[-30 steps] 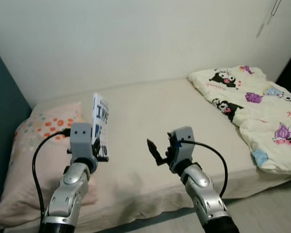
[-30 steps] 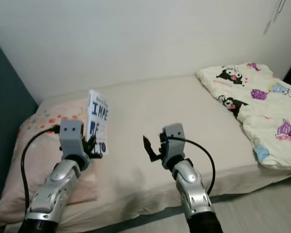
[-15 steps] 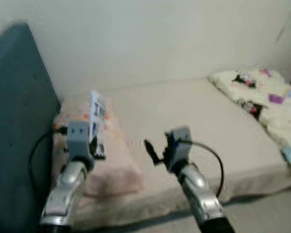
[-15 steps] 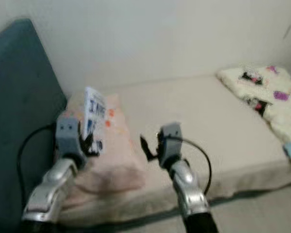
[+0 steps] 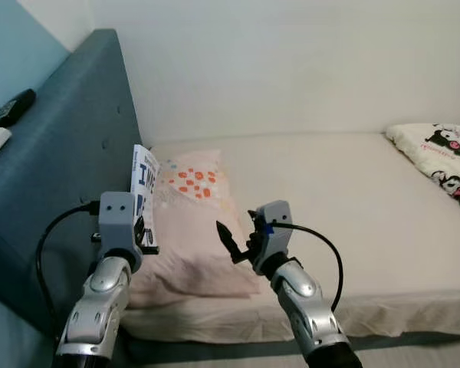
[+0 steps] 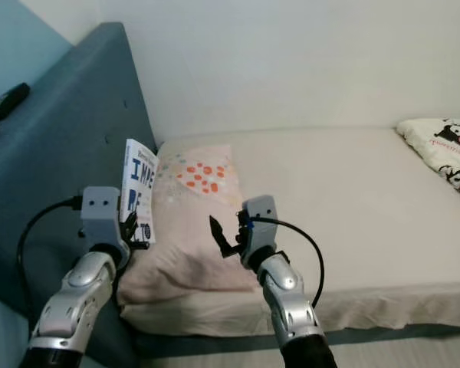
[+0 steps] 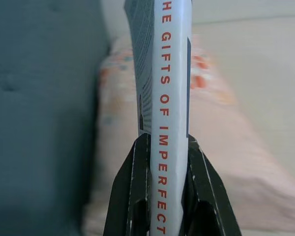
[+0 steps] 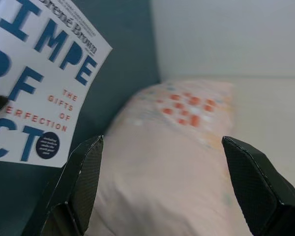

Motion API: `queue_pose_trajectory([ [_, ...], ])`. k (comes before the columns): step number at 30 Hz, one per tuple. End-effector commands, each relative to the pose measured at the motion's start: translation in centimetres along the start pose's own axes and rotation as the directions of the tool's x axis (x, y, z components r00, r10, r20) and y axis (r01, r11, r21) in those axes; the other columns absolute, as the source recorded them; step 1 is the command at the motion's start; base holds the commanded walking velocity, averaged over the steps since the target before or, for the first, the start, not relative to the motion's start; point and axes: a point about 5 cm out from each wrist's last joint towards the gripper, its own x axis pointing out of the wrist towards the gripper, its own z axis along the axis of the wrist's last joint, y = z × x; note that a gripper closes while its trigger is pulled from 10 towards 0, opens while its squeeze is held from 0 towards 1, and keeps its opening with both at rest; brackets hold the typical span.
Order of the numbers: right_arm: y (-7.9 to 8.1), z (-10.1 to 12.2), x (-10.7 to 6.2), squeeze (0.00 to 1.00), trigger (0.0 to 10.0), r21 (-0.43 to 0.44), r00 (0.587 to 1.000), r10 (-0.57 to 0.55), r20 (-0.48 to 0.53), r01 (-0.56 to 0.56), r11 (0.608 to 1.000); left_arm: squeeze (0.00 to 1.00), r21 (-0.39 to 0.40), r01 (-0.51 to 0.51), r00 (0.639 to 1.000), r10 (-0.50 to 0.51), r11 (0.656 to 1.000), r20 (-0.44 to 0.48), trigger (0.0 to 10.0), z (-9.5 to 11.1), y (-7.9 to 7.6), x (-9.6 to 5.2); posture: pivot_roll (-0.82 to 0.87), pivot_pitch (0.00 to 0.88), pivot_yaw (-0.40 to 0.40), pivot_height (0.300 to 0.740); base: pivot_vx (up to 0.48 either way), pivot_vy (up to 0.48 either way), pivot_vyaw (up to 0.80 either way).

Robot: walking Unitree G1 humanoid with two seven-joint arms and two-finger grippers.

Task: Clean up the room

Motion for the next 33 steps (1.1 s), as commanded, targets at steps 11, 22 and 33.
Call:
queue_pose_trajectory([
  [11, -0.3, -0.2, -0.2, 0.0, 10.0, 0.012, 1.0, -0.017, 0.0, 0.017, 1.0, 0.0, 0.004, 0.05, 0.999, -0.05, 0.999, 0.011, 10.0, 0.4, -0.8, 0.0, 0.0, 0.085, 0.005, 0.74, 0.0, 0.0, 0.0],
  [22, -0.3, -0.4, -0.3, 0.0, 10.0, -0.043, 1.0, -0.014, -0.021, 0.013, 0.999, 0.0, 0.002, 0.045, 0.998, -0.045, 0.999, -0.035, 10.0, -0.3, -0.7, 0.5, -0.01, 0.077, 0.009, 0.74, 0.0, 0.0, 0.2],
  [33, -1.4, -1.0, -0.6, 0.0, 10.0, -0.058, 0.997, -0.052, -0.049, 0.049, 0.997, 0.0, 0.037, 0.025, 0.999, -0.023, 0.999, -0.04, 10.0, -0.9, -0.7, 0.7, -0.02, 0.077, 0.0, 0.74, 0.0, 0.0, 0.8],
])
